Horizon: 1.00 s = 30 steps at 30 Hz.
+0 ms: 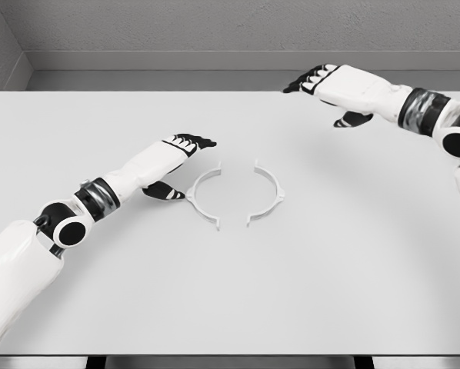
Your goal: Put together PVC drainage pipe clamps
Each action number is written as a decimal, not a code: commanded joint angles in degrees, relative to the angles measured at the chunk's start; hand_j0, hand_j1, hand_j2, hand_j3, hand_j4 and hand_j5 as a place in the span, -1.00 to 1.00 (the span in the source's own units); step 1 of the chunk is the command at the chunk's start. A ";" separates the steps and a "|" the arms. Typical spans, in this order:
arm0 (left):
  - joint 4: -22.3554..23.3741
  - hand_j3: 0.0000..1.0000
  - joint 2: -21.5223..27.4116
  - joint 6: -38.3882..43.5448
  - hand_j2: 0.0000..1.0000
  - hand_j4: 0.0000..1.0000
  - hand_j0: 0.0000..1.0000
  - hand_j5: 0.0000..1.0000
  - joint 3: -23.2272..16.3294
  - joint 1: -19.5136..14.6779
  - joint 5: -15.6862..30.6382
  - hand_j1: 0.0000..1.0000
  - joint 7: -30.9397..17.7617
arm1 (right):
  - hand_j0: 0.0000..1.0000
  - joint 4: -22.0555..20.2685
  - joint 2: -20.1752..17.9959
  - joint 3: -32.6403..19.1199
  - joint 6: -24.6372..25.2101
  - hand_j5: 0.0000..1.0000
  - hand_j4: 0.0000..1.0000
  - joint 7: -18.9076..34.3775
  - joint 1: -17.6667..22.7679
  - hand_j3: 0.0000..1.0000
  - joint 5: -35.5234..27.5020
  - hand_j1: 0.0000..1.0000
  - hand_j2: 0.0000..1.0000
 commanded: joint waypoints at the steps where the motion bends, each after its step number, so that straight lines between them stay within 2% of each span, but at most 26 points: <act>1: -0.06 1.00 -0.07 0.01 1.00 1.00 1.00 1.00 0.01 0.00 0.24 1.00 0.03 | 0.50 -3.27 -1.57 3.02 0.13 0.50 0.50 0.18 -0.26 0.50 4.64 0.50 0.50; 4: -0.06 1.00 -0.24 0.09 1.00 1.00 1.00 1.00 -0.08 0.09 0.24 1.00 0.03 | 0.50 -3.27 -2.18 6.36 0.13 0.50 0.50 0.18 -2.02 0.50 8.16 0.50 0.50; 5: -0.06 1.00 -0.86 0.09 1.00 1.00 1.00 1.00 -0.08 0.09 0.24 1.00 0.03 | 0.50 -3.28 -4.11 8.20 0.13 0.50 0.50 0.18 -2.72 0.50 8.52 0.50 0.50; 6: -0.06 1.00 -0.94 0.09 1.00 1.00 1.00 1.00 -0.08 0.09 0.24 1.00 -0.05 | 0.50 -3.10 -4.29 10.05 0.13 0.50 0.50 0.18 -3.60 0.50 8.87 0.50 0.50; 11: 0.03 1.00 -1.74 0.18 1.00 1.00 1.00 1.00 -0.08 0.00 -0.55 1.00 -0.05 | 0.50 -2.83 -5.08 16.12 0.13 0.50 0.50 0.18 -3.34 0.50 10.45 0.50 0.50; 14: 0.12 1.00 -2.70 0.18 1.00 1.00 1.00 1.00 0.01 0.00 -0.90 1.00 -0.05 | 0.54 -2.83 -6.49 16.12 0.13 0.54 0.54 0.18 -1.23 0.54 9.84 0.54 0.54; 18: 0.12 1.00 -3.32 0.18 1.00 1.00 1.00 1.00 0.01 0.00 -0.90 1.00 -0.05 | 0.54 -3.89 -8.16 15.86 0.13 0.54 0.54 0.18 -0.97 0.54 8.08 0.54 0.54; 20: 0.03 1.00 -3.40 0.18 1.00 1.00 1.00 1.00 -0.08 0.00 -0.90 1.00 -0.05 | 0.54 -7.58 -9.48 15.68 0.13 0.54 0.54 0.18 -0.88 0.54 5.88 0.54 0.54; 21: 0.03 1.00 -3.41 0.18 1.00 1.00 1.00 1.00 -0.08 0.00 -0.90 1.00 -0.05 | 0.53 -7.85 -9.56 15.68 0.13 0.53 0.53 0.18 0.00 0.53 3.25 0.53 0.53; 24: 0.03 1.00 -3.76 0.18 1.00 1.00 1.00 1.00 0.01 0.00 -0.90 1.00 -0.05 | 0.53 -7.41 -9.48 15.94 0.13 0.53 0.53 0.18 2.37 0.53 -1.33 0.53 0.53; 29: 0.03 1.00 -4.37 0.27 1.00 1.00 1.00 1.00 0.01 0.00 -0.99 1.00 -0.05 | 0.53 -6.26 -9.39 16.38 0.13 0.53 0.53 0.18 3.51 0.53 -0.80 0.53 0.53; 30: 0.03 1.00 -4.37 0.27 1.00 1.00 1.00 1.00 0.01 0.00 -0.99 1.00 -0.05 | 0.53 -4.42 -9.04 16.47 0.13 0.53 0.53 0.18 3.34 0.53 -0.71 0.53 0.53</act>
